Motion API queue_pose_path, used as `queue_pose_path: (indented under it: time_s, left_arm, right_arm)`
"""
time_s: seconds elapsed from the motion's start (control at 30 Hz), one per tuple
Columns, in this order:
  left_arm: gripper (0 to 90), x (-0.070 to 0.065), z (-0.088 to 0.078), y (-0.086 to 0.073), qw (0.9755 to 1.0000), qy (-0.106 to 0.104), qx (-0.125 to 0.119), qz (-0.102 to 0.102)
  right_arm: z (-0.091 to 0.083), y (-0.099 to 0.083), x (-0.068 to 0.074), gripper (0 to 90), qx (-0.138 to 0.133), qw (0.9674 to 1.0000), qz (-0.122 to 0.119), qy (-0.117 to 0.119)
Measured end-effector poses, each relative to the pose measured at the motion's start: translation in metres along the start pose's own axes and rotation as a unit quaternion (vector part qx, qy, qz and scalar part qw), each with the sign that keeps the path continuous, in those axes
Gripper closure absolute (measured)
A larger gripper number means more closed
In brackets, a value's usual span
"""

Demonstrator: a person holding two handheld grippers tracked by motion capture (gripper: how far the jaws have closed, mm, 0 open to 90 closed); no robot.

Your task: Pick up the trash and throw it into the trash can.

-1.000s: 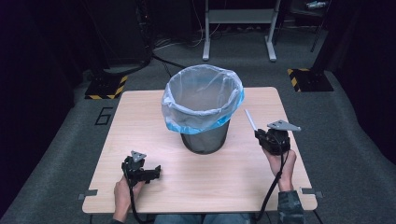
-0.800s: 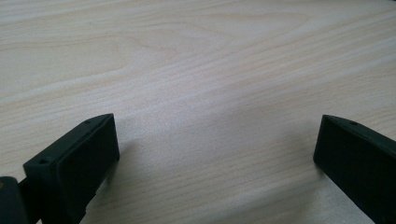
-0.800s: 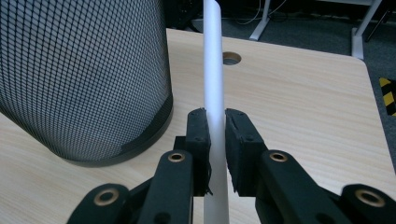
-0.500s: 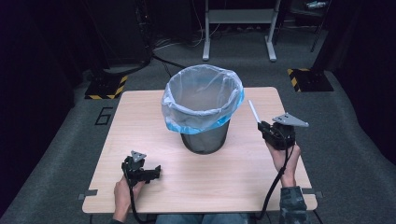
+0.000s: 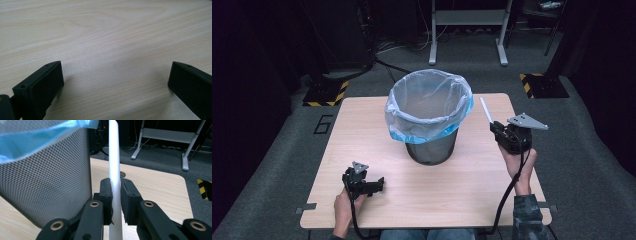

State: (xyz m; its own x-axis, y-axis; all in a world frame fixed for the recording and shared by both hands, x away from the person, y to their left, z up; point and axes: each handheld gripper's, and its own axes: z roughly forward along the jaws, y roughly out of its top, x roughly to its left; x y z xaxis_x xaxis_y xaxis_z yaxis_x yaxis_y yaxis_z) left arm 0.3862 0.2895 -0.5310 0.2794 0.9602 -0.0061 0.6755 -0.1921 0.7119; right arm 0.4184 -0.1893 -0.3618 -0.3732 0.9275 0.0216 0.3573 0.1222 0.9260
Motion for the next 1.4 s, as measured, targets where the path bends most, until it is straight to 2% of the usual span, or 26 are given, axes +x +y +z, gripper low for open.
queue_pose_path:
  time_s: [0.7,1.4]
  left_arm:
    - [0.0,0.0,0.0,0.0,1.0,0.0,0.0,0.0]
    - [0.0,0.0,0.0,0.0,1.0,-0.001,-0.001,-0.003]
  right_arm:
    - [-0.011,0.036,0.005,79.9,-0.037,0.9992,-0.012,0.007]
    - [-0.006,0.08,0.026,79.8,-0.065,0.9969,-0.035,0.026]
